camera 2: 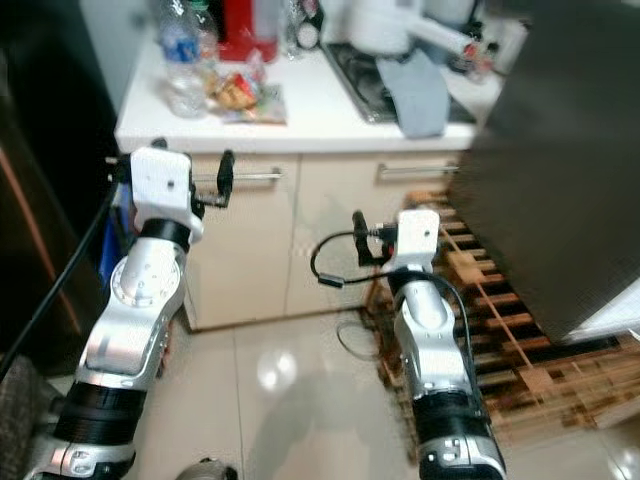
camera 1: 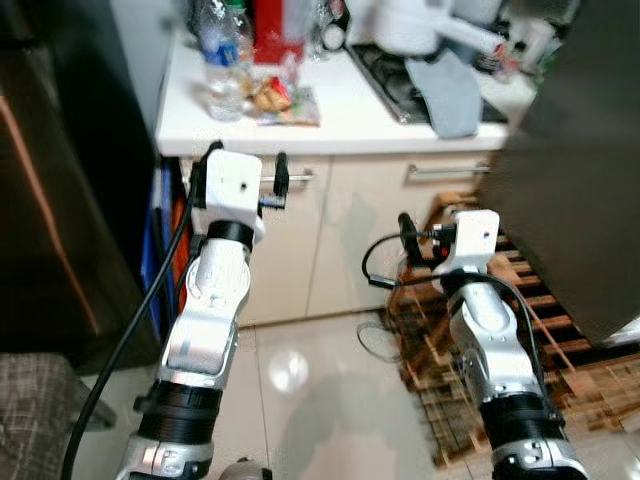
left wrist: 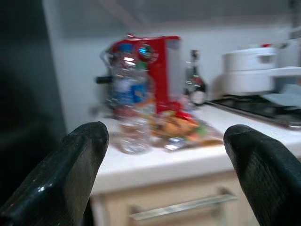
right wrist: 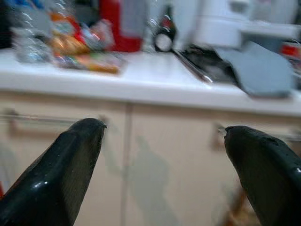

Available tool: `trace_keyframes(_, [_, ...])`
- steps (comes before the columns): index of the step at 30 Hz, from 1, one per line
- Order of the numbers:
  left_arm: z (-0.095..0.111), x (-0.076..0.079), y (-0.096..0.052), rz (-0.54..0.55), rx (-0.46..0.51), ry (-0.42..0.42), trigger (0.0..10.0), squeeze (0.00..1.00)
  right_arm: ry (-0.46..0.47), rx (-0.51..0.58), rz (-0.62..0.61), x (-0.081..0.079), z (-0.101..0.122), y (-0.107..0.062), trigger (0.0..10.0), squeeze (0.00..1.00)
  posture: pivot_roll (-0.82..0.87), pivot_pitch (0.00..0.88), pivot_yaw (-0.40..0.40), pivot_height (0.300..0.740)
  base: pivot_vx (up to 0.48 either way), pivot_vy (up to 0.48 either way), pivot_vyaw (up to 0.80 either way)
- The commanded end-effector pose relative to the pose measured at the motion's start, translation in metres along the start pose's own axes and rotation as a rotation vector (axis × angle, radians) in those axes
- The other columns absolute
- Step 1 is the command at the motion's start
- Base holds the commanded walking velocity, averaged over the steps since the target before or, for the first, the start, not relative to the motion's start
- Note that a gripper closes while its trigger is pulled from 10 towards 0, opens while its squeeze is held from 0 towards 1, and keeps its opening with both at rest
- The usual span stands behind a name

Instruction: Restocking fridge

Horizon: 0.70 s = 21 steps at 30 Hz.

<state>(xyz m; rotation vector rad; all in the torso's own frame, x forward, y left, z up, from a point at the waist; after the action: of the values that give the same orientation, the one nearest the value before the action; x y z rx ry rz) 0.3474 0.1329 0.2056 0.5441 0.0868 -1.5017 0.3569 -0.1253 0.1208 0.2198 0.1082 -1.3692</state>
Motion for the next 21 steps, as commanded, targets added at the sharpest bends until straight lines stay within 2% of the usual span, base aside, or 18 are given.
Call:
trace_keyframes(1, [0.009,0.005,0.006,-0.003,0.027,-0.009,10.0,0.00,-0.023,0.006,-0.026,0.012,0.002,-0.003,10.0,0.09,0.02,0.000,-0.054,0.740,0.480,0.000,0.00])
trace_keyframes(5, [0.011,0.002,0.009,0.012,0.030,-0.014,10.0,0.00,-0.038,0.001,-0.007,0.009,0.001,-0.003,10.0,0.10,0.03,0.000,-0.054,0.740,0.480,0.000,0.00])
trace_keyframes(8, [0.012,0.003,0.009,0.009,0.033,-0.010,10.0,0.00,-0.031,0.007,-0.008,0.008,0.001,-0.002,10.0,0.11,0.04,0.000,-0.056,0.740,0.480,0.000,0.79])
trace_keyframes(11, [0.013,0.002,0.009,0.007,0.040,-0.008,10.0,0.00,-0.019,0.005,-0.008,0.006,0.001,-0.001,10.0,0.10,0.04,0.000,-0.053,0.740,0.480,0.000,0.00])
trace_keyframes(13, [0.018,0.002,0.011,-0.004,0.066,-0.023,10.0,0.00,-0.035,0.006,0.004,0.001,0.001,0.001,10.0,0.09,0.04,0.000,-0.049,0.740,0.480,0.000,0.00])
trace_keyframes(16, [0.042,0.004,0.018,-0.052,0.183,0.018,10.0,0.00,-0.051,0.032,0.013,-0.003,0.004,0.001,10.0,0.08,0.05,0.000,-0.045,0.740,0.480,0.000,0.00])
trace_keyframes(21, [0.051,0.002,0.024,-0.050,0.220,0.036,10.0,0.00,-0.051,0.017,0.020,-0.006,0.001,0.002,10.0,0.09,0.05,0.000,-0.039,0.740,0.480,0.000,0.00])
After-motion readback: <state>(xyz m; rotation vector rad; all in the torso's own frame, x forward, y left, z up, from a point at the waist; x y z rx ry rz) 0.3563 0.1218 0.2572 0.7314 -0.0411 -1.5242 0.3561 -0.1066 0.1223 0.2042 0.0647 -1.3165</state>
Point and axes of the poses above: a point about 5 cm out from each wrist's last joint towards the gripper, its own y axis pointing out of the wrist towards the gripper, its own z axis along the axis of the wrist's last joint, x = y × z, the point moved 3 cm from there along y, pointing out of the wrist towards the gripper, and after that the axes turned 10 degrees about y, right-handed, at the moved point
